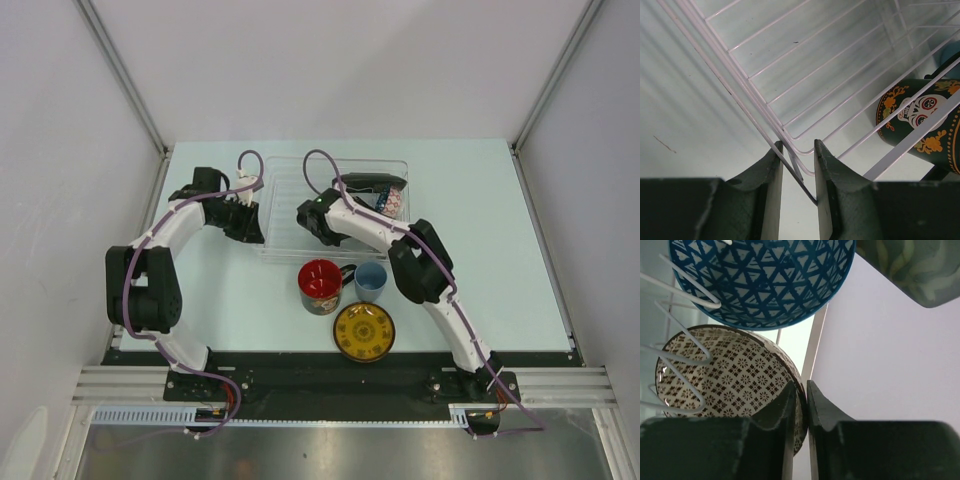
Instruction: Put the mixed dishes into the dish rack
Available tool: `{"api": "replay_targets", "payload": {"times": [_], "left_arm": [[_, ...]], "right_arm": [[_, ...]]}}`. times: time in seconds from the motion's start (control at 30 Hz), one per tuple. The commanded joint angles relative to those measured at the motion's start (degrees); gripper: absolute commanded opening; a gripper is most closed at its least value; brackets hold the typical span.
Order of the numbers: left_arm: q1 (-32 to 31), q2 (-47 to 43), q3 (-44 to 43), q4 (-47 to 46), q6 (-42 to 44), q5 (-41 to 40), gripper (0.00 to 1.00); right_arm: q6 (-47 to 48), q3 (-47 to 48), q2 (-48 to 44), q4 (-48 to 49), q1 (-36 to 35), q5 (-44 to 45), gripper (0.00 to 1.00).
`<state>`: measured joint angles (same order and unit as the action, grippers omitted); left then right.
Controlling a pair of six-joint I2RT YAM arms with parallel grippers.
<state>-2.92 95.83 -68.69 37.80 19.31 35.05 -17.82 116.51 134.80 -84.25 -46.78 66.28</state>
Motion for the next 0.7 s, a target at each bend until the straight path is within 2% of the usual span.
{"api": "replay_targets", "payload": {"times": [0.0, 0.2, 0.53, 0.67], "left_arm": [[-0.9, -1.2, -0.6, 2.5, 6.4, 5.6, 0.2], [-0.9, -1.7, -0.2, 2.4, 6.7, 4.8, 0.2], [-0.9, -1.6, -0.9, 2.8, 6.4, 4.4, 0.2], [-0.9, -1.6, -1.0, 3.0, 6.4, 4.2, 0.2]], "right_arm": [[-2.9, 1.1, 0.0, 7.1, 0.6, -4.4, 0.26], [-3.4, -1.2, -3.4, 8.6, 0.6, -9.6, 0.56], [-4.0, 3.1, -10.5, 8.6, 1.3, -16.9, 0.6], [-5.4, 0.1, -15.1, 9.0, 2.5, -18.3, 0.6]]}}
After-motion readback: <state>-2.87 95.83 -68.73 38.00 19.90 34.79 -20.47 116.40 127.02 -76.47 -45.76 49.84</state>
